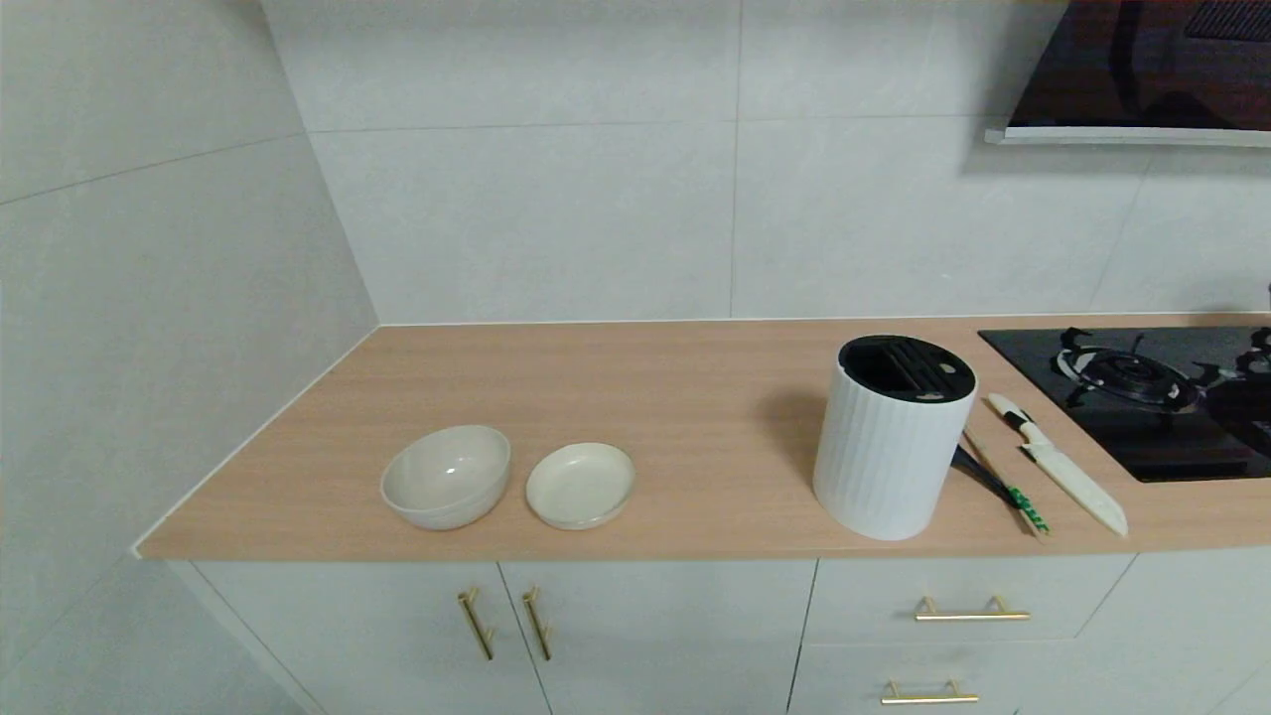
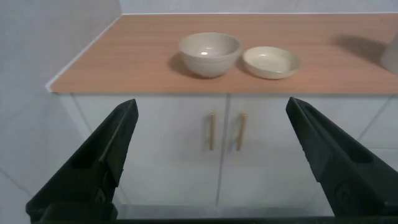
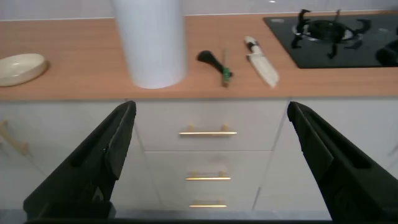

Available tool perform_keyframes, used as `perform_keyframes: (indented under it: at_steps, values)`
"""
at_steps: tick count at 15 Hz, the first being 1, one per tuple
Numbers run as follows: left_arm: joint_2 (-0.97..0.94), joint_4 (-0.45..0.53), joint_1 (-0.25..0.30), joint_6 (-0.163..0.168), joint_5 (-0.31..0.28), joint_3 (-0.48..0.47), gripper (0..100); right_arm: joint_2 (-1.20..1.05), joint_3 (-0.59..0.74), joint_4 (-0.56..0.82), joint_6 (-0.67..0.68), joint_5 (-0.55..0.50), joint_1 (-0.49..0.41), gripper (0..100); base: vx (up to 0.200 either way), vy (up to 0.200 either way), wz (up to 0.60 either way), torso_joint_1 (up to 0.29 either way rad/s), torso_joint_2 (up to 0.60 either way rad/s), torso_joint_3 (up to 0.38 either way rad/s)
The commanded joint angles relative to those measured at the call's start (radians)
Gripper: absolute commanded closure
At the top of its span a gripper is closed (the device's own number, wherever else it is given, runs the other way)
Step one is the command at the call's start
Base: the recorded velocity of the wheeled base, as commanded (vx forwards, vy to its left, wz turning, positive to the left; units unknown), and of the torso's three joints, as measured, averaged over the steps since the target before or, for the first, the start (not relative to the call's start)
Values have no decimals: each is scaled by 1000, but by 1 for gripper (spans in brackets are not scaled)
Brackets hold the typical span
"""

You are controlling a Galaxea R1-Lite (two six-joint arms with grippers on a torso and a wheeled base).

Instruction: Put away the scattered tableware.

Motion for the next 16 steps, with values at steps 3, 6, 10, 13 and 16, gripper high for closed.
perform_keyframes:
  at_steps: [3,6,10,13,16]
  values:
    - [0,0,0,0,1,0,0,1,0,-1,0,0,0,0,0,200,0,2,4,4]
    - [0,0,0,0,1,0,0,1,0,-1,0,0,0,0,0,200,0,4,4,1]
    - [0,0,0,0,-1,0,0,1,0,-1,0,0,0,0,0,200,0,1,4,1]
    - [0,0,0,0,1,0,0,1,0,-1,0,0,0,0,0,200,0,2,-2,4]
    - [0,0,0,0,1,0,0,1,0,-1,0,0,0,0,0,133,0,2,2,3]
